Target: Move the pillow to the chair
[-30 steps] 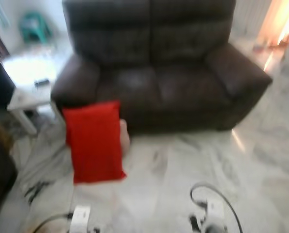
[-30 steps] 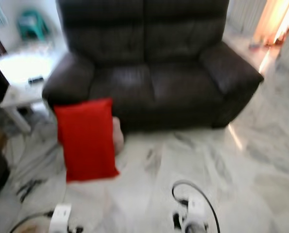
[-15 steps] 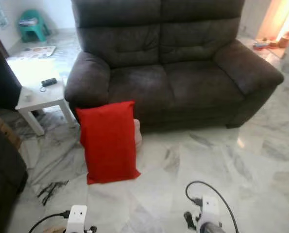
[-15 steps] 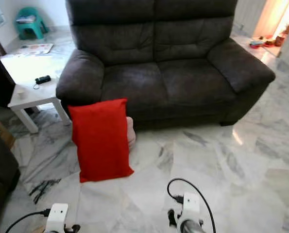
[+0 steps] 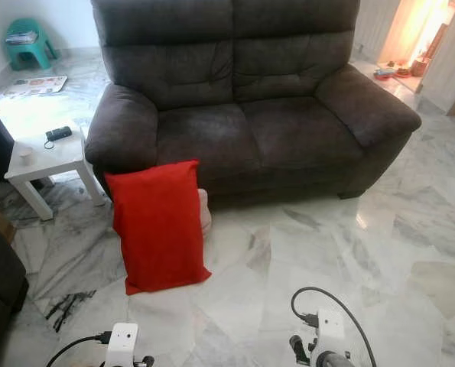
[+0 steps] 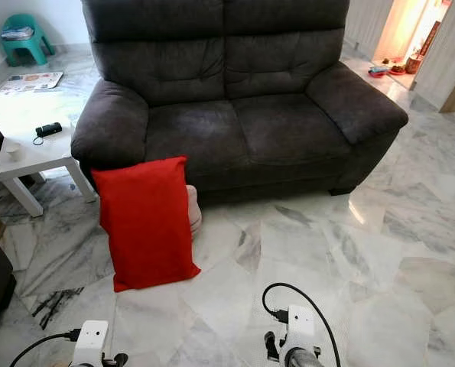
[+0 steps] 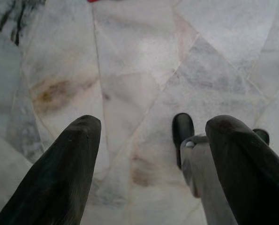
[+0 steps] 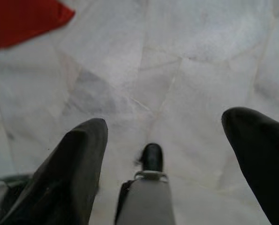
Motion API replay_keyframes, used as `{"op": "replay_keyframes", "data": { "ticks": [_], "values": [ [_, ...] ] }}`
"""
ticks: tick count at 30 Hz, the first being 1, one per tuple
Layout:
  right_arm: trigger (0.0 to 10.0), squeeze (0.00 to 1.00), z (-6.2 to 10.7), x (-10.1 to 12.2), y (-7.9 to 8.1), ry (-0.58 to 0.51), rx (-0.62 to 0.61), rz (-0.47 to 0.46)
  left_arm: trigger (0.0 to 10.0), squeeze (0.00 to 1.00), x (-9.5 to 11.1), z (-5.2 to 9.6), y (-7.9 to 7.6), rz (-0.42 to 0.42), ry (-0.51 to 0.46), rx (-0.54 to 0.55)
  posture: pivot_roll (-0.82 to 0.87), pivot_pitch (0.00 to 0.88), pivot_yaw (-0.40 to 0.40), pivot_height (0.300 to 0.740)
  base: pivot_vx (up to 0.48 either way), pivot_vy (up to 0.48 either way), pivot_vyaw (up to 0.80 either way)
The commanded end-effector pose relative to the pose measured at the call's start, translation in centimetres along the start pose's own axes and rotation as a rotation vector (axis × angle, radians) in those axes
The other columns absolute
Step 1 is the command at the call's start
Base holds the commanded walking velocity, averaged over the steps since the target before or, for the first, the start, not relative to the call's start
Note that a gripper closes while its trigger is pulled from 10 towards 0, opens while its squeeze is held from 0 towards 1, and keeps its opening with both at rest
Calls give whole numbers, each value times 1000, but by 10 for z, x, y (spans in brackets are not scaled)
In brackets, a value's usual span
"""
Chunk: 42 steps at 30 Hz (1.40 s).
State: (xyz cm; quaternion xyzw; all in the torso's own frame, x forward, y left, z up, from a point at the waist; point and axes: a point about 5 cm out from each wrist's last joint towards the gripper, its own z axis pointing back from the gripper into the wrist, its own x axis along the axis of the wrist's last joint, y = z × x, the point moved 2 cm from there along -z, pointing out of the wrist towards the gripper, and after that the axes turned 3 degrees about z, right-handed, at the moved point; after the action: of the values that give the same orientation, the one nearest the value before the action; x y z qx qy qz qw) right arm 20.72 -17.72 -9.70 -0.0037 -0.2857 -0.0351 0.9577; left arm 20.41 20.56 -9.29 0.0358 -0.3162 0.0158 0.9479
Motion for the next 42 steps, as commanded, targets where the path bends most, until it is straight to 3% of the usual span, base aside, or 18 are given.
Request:
{"op": "replay_keyframes", "data": {
  "ticks": [1,12,25,35,42],
  "values": [
    [10000,0,-1,4,3,-7,10,1,10000,0,-9,2,2,2,27,2,31,0,8,740,247,0,0],
    [10000,0,0,3,2,-12,-2,-22,10000,0,-9,1,2,2,31,-3,29,0,7,740,254,0,0],
    [10000,0,-1,6,2,-19,5,42,10000,0,-9,1,2,3,32,-4,29,0,7,740,294,0,0],
    [10000,0,0,5,2,-13,10,51,10000,0,-10,2,1,4,33,-5,32,0,4,740,294,0,763],
    [10000,0,0,4,2,-20,5,6,10000,0,-10,2,1,2,32,-5,30,0,5,740,295,0,0]
  ]
}}
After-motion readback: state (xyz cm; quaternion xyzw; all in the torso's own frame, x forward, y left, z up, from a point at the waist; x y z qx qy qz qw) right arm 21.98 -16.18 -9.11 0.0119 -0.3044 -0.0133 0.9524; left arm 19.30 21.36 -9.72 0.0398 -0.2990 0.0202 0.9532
